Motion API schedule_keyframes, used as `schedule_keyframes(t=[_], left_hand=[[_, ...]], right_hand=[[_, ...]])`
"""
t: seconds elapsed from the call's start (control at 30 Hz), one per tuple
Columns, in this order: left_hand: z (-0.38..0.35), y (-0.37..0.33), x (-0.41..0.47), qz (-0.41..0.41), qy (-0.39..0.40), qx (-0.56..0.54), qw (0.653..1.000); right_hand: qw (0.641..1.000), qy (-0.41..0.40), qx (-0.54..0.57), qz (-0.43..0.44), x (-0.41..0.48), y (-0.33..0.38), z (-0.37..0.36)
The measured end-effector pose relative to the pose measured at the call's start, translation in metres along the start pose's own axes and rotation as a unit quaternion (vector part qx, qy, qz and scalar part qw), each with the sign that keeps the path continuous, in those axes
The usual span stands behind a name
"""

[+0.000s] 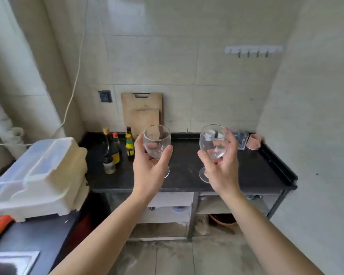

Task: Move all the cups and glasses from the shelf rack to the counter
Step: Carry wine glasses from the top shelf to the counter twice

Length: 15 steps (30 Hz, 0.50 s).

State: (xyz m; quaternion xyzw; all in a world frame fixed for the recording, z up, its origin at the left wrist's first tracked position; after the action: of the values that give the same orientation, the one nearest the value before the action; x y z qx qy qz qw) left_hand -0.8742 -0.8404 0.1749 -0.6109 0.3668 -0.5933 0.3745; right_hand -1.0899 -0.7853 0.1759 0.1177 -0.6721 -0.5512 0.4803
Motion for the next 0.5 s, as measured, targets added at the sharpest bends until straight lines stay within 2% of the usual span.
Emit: schedule_keyframes(t=[0.17, 0.3, 0.5], left_hand=[[-0.116, 0.036, 0.064, 0.027, 0.087, -0.037, 0.995], [-0.202, 0.079, 0.089, 0.059, 0.153, -0.024, 0.986], [-0.32, 0.154, 0.128, 0.089, 0.18, 0.034, 0.979]], right_hand=[[0.996, -0.069, -0.062, -0.016, 0.075, -0.052, 0.055], [0.985, -0.135, -0.099, -0.035, 0.116, -0.105, 0.109], [0.974, -0.177, -0.099, -0.102, 0.191, -0.22, 0.169]])
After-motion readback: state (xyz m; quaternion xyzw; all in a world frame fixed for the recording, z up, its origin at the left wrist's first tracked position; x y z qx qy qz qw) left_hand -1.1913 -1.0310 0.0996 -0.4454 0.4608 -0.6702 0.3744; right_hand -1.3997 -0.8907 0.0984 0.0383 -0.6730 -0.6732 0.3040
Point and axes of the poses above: each hand's wrist, its own x-axis towards the middle knuckle, its own z-axis out of the back of the hand, y = z × x, the point moved 7 cm from there along x, towards the middle knuckle, and after that the axes turned 1 degree about -y, right-handed, at the moved point
